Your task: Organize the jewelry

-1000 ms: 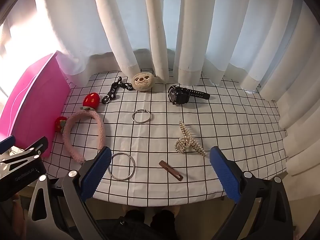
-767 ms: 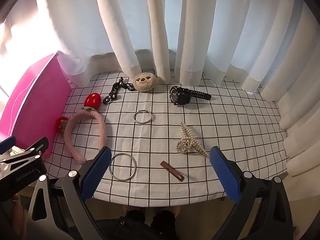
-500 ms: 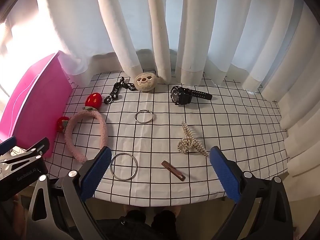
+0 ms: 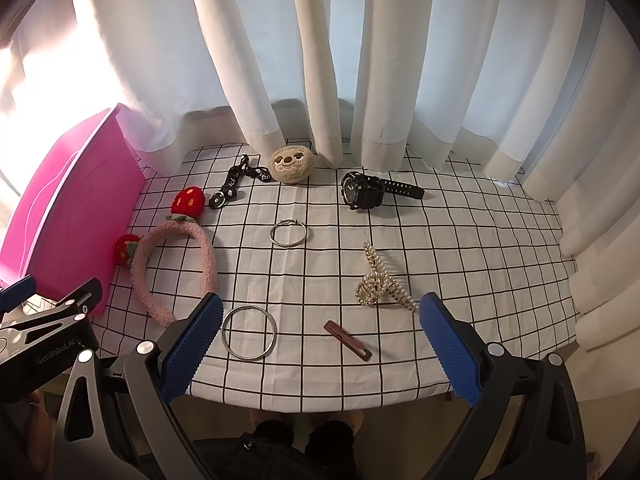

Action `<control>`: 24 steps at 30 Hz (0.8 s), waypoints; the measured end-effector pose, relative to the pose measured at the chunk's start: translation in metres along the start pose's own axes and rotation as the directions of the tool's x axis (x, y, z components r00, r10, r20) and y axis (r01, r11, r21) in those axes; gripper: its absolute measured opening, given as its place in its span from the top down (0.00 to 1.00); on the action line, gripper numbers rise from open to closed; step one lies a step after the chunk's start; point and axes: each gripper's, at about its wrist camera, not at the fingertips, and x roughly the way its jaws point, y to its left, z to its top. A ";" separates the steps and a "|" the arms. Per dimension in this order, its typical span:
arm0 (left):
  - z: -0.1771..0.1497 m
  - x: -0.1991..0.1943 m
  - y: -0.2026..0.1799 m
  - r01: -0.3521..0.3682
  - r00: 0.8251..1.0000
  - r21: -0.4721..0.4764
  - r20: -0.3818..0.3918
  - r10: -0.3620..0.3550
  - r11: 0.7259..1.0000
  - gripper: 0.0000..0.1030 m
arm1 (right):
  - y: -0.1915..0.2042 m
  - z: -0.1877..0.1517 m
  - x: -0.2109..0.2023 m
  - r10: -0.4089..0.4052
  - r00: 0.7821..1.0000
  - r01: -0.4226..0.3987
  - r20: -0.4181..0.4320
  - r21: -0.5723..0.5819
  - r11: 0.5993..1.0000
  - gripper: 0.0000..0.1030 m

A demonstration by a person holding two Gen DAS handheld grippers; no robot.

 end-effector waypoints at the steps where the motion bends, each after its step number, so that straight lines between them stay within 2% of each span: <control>1: 0.000 0.000 0.000 0.000 1.000 0.000 0.001 0.000 1.000 0.06 | 0.000 0.000 0.000 0.000 1.000 0.000 0.000 -0.001 1.000 0.09; 24: 0.000 -0.001 0.000 0.002 1.000 -0.002 -0.001 -0.002 1.000 0.06 | 0.000 0.000 0.001 0.005 1.000 -0.005 0.000 0.000 1.000 0.09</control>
